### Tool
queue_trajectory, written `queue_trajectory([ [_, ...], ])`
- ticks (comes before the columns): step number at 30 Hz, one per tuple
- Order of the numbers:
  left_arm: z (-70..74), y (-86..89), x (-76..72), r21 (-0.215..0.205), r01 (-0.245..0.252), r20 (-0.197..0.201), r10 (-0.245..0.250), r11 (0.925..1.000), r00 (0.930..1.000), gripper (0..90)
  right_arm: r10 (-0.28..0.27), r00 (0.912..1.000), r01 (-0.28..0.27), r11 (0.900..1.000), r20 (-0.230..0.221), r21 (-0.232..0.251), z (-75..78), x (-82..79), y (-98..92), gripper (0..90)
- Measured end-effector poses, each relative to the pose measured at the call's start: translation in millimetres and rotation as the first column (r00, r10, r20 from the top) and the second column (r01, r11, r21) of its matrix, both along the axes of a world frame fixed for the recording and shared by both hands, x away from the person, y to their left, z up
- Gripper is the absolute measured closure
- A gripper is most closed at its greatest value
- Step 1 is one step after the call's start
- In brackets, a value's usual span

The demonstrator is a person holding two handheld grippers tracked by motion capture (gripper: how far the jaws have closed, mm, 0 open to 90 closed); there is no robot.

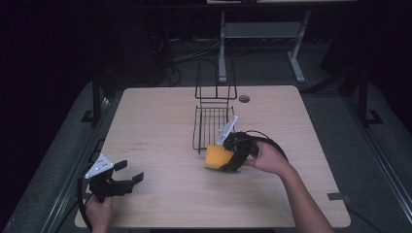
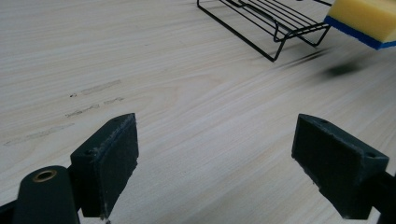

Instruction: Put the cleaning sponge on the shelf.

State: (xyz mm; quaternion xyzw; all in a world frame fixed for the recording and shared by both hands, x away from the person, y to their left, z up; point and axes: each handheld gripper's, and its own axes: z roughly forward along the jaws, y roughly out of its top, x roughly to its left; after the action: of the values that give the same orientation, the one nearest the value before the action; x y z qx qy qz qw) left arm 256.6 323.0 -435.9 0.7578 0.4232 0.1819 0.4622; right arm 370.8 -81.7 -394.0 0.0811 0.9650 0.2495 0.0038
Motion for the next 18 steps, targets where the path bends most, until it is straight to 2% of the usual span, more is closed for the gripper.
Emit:
queue_trajectory([
  [8,0.1,0.2,-0.2,-0.003,-0.001,0.001,0.001,1.0,1.0,14.0,0.003,1.0,-0.003,1.0,0.005,0.002,5.6,8.8,6.3,21.2],
  [13,0.1,0.2,-0.1,-0.004,0.0,0.0,0.0,1.0,1.0,14.0,0.01,0.9999,-0.01,1.0,0.011,-0.014,6.6,17.5,11.3,21.2],
  [18,0.1,0.4,-0.1,-0.004,0.001,0.001,-0.001,1.0,1.0,14.0,-0.001,1.0,0.001,1.0,0.0,-0.016,5.9,26.5,13.8,21.1],
])
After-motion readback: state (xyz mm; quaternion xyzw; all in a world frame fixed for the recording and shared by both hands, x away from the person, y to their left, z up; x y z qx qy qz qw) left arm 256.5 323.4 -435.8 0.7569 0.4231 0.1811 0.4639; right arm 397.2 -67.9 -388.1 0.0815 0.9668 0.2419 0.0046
